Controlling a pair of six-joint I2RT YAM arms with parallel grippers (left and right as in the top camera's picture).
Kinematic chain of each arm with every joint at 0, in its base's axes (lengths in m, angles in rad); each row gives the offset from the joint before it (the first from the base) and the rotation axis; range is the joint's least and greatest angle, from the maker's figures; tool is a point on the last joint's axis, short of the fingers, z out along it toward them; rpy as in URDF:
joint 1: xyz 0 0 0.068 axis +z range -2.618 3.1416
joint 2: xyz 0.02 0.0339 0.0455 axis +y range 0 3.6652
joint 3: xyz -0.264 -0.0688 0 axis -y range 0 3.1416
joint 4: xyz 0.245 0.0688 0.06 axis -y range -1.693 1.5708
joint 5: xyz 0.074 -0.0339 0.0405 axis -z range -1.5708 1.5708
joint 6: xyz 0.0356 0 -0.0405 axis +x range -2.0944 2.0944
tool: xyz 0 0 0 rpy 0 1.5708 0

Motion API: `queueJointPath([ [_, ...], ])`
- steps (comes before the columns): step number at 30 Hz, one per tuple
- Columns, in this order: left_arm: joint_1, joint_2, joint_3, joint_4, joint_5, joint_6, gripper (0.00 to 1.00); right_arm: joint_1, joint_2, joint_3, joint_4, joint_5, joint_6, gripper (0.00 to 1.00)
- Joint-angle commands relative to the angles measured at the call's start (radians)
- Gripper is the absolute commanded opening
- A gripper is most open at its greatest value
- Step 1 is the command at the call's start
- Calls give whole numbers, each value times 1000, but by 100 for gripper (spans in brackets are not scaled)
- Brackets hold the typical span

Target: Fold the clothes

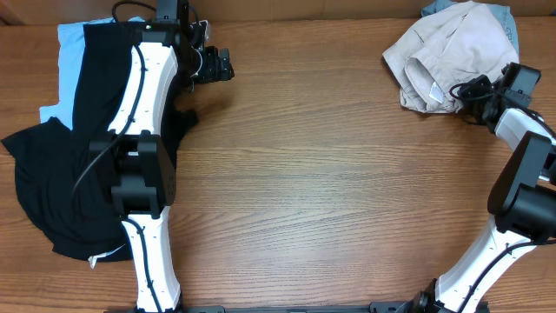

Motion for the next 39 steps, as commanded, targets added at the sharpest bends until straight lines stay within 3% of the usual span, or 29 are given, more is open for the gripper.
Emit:
queueJointPath([
  [1,-8,15,15,3,-13,-9,90,14,-25,15,-22,-73,-11,4],
  [10,-8,15,15,4,-13,-9,90,14,-170,76,-135,-144,-71,4],
  [19,-8,15,15,3,-13,-9,90,14,-238,203,-135,-143,-71,4],
  [28,-8,15,15,4,-13,-9,90,18,-207,219,74,-13,-60,4],
  [39,-8,15,15,5,-13,-10,89,13,14,219,314,13,-60,4],
])
